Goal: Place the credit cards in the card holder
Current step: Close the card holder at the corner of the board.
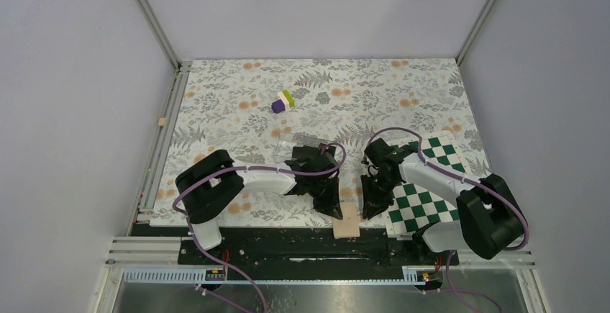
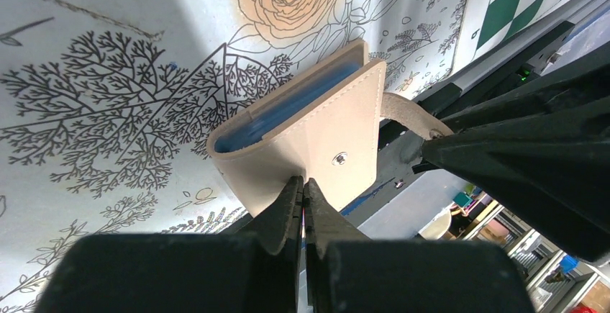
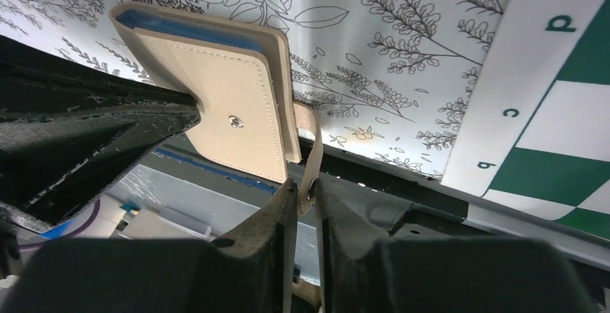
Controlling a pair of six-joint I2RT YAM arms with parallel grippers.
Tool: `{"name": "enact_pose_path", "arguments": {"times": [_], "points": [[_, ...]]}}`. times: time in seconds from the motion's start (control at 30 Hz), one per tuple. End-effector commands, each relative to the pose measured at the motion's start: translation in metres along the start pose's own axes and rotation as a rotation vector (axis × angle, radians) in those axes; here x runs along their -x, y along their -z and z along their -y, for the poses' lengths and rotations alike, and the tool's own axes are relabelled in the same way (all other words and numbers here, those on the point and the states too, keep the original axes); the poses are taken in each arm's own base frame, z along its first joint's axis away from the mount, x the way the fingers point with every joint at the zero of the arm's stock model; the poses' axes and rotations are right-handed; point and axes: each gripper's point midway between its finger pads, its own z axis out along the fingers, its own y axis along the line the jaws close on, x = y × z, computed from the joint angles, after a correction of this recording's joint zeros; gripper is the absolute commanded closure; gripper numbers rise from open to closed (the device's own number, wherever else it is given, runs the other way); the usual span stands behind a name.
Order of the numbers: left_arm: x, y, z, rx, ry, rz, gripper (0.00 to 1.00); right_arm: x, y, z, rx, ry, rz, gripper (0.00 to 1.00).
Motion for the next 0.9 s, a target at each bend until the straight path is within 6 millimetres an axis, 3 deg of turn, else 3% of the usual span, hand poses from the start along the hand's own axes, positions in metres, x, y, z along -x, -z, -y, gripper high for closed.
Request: {"name": "enact_pose_path", "arguments": {"times": [0.0,0.17,0.33,0.47,0.6,0.7,0.87], "points": [[-0.005,-0.007,-0.021,0.090,-0.003,-0.013,1.00,0.001,0.001,-0.012,0.027,0.022,-0.016,0.83],[-0.006,-0.007,-0.021,0.089,-0.005,-0.016,1.00,0.005,0.000,-0.028,0.071,0.043,-0.023,0.96],[-0.006,-0.009,-0.020,0.086,-0.008,-0.024,1.00,0.008,-0.002,-0.054,0.159,0.061,-0.033,0.97],[-0.006,-0.009,-0.019,0.084,-0.013,-0.028,1.00,0.009,-0.016,-0.066,0.178,0.062,-0.067,0.94],[-0.006,-0.008,-0.015,0.074,-0.028,-0.029,1.00,0.009,-0.033,-0.068,0.186,0.036,-0.098,0.82],[-0.006,-0.006,-0.010,0.059,-0.047,-0.029,1.00,0.009,-0.041,-0.058,0.145,0.018,-0.095,0.66],[-0.002,0.011,0.004,0.024,-0.077,0.014,0.96,0.010,-0.032,-0.062,0.169,0.034,-0.046,0.43]]}}
